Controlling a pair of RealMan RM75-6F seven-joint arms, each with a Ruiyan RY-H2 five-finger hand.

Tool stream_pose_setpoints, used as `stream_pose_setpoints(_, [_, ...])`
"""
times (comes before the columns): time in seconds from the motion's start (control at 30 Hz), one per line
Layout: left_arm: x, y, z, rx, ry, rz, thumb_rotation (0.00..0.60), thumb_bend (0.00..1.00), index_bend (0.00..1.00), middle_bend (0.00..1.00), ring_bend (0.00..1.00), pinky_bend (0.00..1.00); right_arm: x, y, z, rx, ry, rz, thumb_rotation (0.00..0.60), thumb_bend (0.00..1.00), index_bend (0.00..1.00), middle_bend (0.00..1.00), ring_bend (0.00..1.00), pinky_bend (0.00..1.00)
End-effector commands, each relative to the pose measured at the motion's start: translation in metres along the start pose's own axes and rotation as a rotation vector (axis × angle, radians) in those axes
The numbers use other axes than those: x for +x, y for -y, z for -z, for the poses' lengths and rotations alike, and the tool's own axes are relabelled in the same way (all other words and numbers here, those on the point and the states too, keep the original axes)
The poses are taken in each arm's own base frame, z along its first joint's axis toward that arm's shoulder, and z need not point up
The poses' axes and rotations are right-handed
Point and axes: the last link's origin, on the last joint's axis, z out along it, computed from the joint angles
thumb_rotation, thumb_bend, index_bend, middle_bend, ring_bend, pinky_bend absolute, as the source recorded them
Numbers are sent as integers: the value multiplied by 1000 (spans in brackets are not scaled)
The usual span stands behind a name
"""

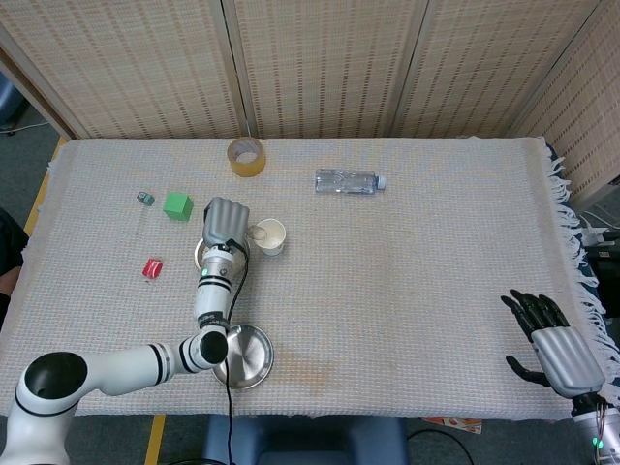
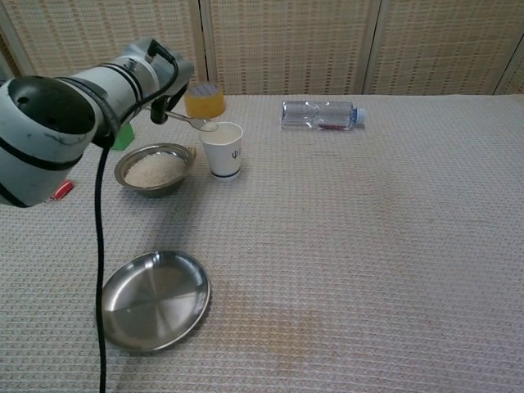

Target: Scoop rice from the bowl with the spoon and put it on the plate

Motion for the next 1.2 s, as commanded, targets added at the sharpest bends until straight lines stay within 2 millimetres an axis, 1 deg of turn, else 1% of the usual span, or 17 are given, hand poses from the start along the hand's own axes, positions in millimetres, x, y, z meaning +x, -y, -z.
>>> stream_pose_setpoints(0.03, [-3, -2, -4, 2, 11, -2, 600, 384, 699, 1000, 1000, 1000, 0, 0, -1, -2, 2, -1, 600, 185, 0, 0, 0, 0])
stream_pose_setpoints(0.17, [-4, -6, -6, 16, -44, -72, 600, 385, 699, 1000, 1000, 1000, 0, 0, -1, -6, 3, -2, 600, 185, 0, 0, 0, 0])
stream_pose_setpoints(0.27, [-8, -14, -6, 12, -69, -91, 600, 384, 699, 1000, 1000, 1000, 0, -1, -2, -9, 4, -4, 600, 185, 0, 0, 0, 0])
stream_pose_setpoints(0.5, [-17, -36, 2, 6, -180, -200, 600, 386, 701, 1000, 1000, 1000, 2, -3, -2, -18, 2, -13, 600, 185, 0, 0, 0, 0])
stream_pose_setpoints(0.73, [-23, -49, 5, 35, -299, -361, 600, 387, 700, 1000, 1000, 1000, 4, -3, 1, -9, -8, -19, 600, 185, 0, 0, 0, 0])
stream_pose_setpoints(0.83, [-24, -53, 7, 33, -354, -395, 600, 386, 700, 1000, 1000, 1000, 3, -3, 1, -5, 2, -19, 600, 186, 0, 0, 0, 0])
stream_pose_setpoints(0.97, [-24, -54, 7, 45, -405, -431, 600, 386, 700, 1000, 1000, 1000, 4, -3, 2, -4, 0, -20, 600, 185, 0, 0, 0, 0])
stream_pose_setpoints(1.2, [-29, -58, 14, 56, -479, -518, 600, 385, 697, 1000, 1000, 1000, 3, -2, 2, -5, 6, -18, 600, 185, 0, 0, 0, 0])
